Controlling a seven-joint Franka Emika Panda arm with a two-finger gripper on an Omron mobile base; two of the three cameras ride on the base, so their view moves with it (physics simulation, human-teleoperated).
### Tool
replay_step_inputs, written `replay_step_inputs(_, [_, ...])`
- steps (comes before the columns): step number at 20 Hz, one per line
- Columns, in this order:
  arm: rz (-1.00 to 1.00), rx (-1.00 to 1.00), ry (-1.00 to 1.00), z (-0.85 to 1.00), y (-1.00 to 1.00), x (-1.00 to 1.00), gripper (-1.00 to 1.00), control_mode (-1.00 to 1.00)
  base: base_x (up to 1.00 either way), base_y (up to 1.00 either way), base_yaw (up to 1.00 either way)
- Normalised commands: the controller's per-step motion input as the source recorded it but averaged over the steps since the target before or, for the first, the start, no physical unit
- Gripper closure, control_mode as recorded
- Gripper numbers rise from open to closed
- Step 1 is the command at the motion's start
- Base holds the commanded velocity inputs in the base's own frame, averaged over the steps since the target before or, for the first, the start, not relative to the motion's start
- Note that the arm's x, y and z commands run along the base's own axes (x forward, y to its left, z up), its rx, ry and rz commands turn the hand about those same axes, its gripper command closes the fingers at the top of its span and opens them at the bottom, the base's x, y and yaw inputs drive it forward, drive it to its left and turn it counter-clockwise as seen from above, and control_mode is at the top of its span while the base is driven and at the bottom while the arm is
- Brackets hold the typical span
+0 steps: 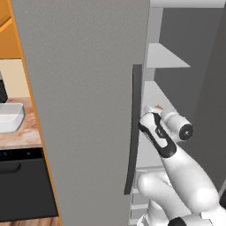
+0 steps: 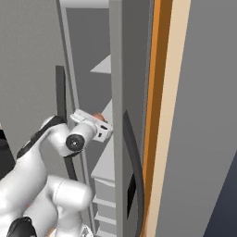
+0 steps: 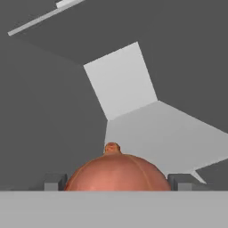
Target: Take the squash and onion out of the freezer and place them in the tupperware container on the counter. Then put the tupperware containing the vegetables back in the freezer.
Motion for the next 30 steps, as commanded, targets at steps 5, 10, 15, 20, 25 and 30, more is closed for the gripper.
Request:
replay_step_inputs(5, [-0.01, -0.16, 0.31, 1.00, 0.00, -0.73, 1.00, -1.00, 0.00, 0.00, 0.00])
replay_step_inputs(10, [0.00, -0.13, 0.27, 1.00, 0.00, -0.56, 1.00, -1.00, 0.00, 0.00, 0.00])
replay_step_inputs(15, [0.00, -0.11, 0.35, 0.86, 0.00, -0.66, 1.00, -1.00, 0.00, 0.00, 0.00])
replay_step_inputs(20, [0.00, -0.06, 0.33, -0.02, 0.10, -0.79, 1.00, -1.00, 0.00, 0.00, 0.00])
replay_step_inputs(25, [0.00, -0.03, 0.16, -0.42, 0.20, -0.69, 1.00, -1.00, 0.00, 0.00, 0.00])
replay_step_inputs(30, [0.00, 0.00, 0.03, -0.53, 0.15, -0.44, 1.00, -1.00, 0.00, 0.00, 0.00])
